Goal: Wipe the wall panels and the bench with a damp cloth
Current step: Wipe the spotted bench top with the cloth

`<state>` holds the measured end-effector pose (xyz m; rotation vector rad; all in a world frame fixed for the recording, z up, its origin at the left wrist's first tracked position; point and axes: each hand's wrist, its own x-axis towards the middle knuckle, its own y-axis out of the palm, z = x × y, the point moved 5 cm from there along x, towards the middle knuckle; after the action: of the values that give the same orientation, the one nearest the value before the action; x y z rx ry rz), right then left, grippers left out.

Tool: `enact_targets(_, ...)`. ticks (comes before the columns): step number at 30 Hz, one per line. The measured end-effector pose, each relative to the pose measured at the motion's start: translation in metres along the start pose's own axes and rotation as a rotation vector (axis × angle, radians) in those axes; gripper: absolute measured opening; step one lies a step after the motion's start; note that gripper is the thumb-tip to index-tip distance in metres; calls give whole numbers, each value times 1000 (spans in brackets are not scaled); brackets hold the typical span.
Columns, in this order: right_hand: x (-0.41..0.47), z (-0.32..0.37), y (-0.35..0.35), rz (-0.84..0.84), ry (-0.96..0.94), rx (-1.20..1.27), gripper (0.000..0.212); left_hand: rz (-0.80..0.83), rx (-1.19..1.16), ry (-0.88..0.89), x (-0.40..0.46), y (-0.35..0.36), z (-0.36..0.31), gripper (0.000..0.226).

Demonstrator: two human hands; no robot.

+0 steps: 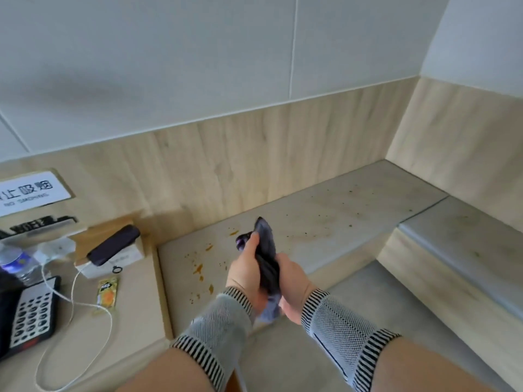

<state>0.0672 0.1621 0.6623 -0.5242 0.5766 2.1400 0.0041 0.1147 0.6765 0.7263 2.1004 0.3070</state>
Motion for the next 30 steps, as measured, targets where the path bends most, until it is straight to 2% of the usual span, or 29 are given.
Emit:
enact_targets(2,-9,9,0,56,-83,-171,31,-4,156,51,8,0,-11,41)
enact_targets(3,-10,11,-5,48,-144,-394,32,-7,248,72,14,0,-19,37)
enact_targets(5,-15,18,-17,-94,-269,-895,30,16,340,87,18,1,-30,23)
enact_targets(6,-18,23,-24,-195,-320,-1051,31,52,354,84,18,5,-31,16)
enact_targets(7,-21,29,-29,-281,-360,-1096,35,97,376,84,16,11,-31,12)
enact_targets(10,-34,44,-45,-435,-340,-1016,50,260,541,51,9,27,-22,16)
enact_targets(13,-47,49,-67,-480,-253,-794,51,359,641,1,2,44,-20,23)
enact_targets(16,-59,55,-85,-492,-326,-436,43,452,419,-17,-1,69,-35,23)
enact_targets(18,-58,67,-94,-542,-423,-280,37,529,321,-46,1,87,-39,47)
enact_targets(20,-63,84,-104,-631,-484,-255,40,590,429,-103,0,103,-23,64)
enact_targets(23,-66,97,-132,-690,-499,-162,41,692,790,-82,-6,125,18,54)
enact_targets(25,-69,95,-159,-634,-453,-43,29,692,932,7,-4,142,34,45)
enact_targets(27,-73,88,-189,-530,-423,34,19,692,940,29,3,163,46,34)
enact_targets(30,-84,87,-240,-513,-386,8,27,651,939,28,15,200,67,24)
